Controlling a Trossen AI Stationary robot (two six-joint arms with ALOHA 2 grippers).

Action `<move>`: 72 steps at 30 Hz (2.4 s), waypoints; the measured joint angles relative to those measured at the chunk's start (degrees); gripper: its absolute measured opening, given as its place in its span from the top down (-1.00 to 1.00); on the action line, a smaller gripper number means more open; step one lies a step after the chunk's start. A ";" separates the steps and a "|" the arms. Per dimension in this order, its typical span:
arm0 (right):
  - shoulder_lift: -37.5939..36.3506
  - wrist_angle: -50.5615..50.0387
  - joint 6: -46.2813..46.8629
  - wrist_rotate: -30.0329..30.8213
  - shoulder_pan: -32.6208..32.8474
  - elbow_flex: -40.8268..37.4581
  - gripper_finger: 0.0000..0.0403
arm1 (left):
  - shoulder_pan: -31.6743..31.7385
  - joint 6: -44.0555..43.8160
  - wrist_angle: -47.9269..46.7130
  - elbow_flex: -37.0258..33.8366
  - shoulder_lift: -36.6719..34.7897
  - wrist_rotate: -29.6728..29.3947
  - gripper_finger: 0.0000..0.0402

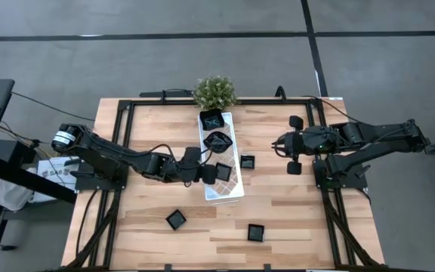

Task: Pick & Place Mini shaped plates
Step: Put the square plate on the shelf, then stack the square plate on the other square plate on the shelf

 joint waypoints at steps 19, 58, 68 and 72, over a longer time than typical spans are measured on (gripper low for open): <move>0.35 0.09 2.77 0.00 0.00 0.02 0.77 | -1.31 2.11 -3.70 0.00 -1.82 3.64 0.38; 33.91 23.93 6.24 -28.48 -22.18 -9.46 0.72 | -10.55 55.66 -25.43 0.00 -40.94 -11.13 0.38; 31.32 24.55 -4.23 -34.50 -23.65 -9.01 0.72 | -7.76 63.17 -26.54 0.00 -41.48 -8.56 0.38; 30.95 24.15 -3.22 -33.90 -25.69 -9.01 0.72 | -3.82 63.71 -26.58 0.00 -42.12 -8.48 0.38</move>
